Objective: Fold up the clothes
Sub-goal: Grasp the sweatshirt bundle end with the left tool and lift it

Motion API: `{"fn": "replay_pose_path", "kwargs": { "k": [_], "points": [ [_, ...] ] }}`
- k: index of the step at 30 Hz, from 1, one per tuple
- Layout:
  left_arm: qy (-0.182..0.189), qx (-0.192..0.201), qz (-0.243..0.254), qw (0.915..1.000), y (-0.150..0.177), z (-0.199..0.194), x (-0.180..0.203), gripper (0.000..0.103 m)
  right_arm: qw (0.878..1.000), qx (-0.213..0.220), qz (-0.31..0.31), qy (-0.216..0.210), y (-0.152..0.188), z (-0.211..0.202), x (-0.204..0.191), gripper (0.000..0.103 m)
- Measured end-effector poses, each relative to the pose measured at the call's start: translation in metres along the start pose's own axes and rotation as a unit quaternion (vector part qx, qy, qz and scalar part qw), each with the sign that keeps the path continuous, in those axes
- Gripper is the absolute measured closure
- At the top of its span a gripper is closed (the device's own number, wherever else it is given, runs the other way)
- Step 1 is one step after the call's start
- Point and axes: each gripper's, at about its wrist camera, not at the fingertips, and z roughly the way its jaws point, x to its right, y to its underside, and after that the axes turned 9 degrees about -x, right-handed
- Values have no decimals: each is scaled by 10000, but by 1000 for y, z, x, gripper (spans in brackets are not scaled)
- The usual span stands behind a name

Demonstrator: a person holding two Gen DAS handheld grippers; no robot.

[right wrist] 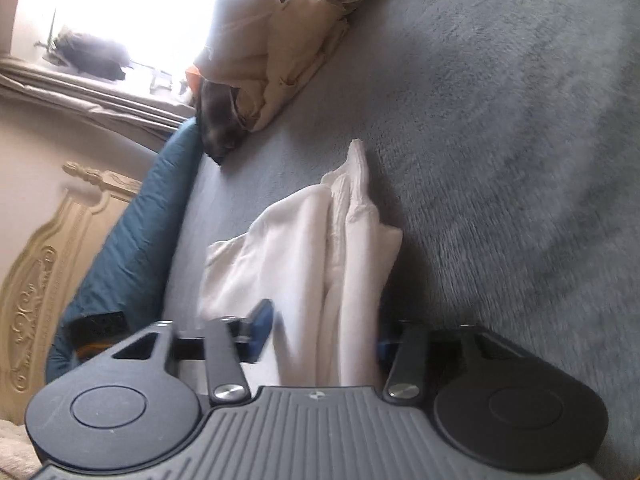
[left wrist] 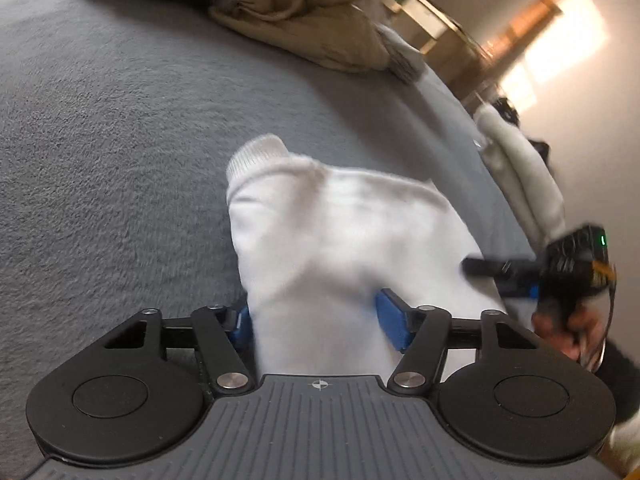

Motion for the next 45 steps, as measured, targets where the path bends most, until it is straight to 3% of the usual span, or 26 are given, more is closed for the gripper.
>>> {"fn": "replay_pose_path", "kwargs": {
  "k": [1, 3, 5, 6, 14, 20, 28, 35, 39, 45],
  "points": [
    [-124, 33, 74, 9999, 5, -6, 12, 46, 9999, 26, -92, 114, 0, 1, -4, 74],
    [-422, 146, 325, 9985, 14, -12, 28, 53, 9990, 131, -302, 314, 5, -1, -14, 79],
    [-627, 286, 524, 9962, 21, -20, 42, 75, 9970, 236, -525, 519, 10, -4, -25, 82],
    [-690, 331, 561, 9955, 24, -25, 49, 79, 9954, 288, -655, 632, 13, -6, -31, 82],
    [-393, 724, 611, 9947, 29, -67, 92, 84, 9804, 900, -1305, 1169, 37, -46, -80, 84],
    [31, 1144, 1172, 9865, 9, -96, 140, 85, 9639, 1723, -1504, 1367, 49, -97, -109, 85],
    [394, 1639, 2135, 9623, -67, -104, 216, 85, 9182, 3002, -1807, 1850, 15, -181, -144, 85],
    [728, 2125, 2763, 9345, -126, -102, 326, 85, 8686, 3745, -2072, 2497, -33, -280, -174, 85],
    [1113, 2180, 2775, 9290, -148, -87, 386, 85, 8400, 3977, -2204, 2959, -53, -341, -179, 85],
    [1560, 1829, 2735, 9314, -171, -46, 467, 85, 8164, 3881, -2187, 3675, -71, -420, -158, 85]
  ]
}}
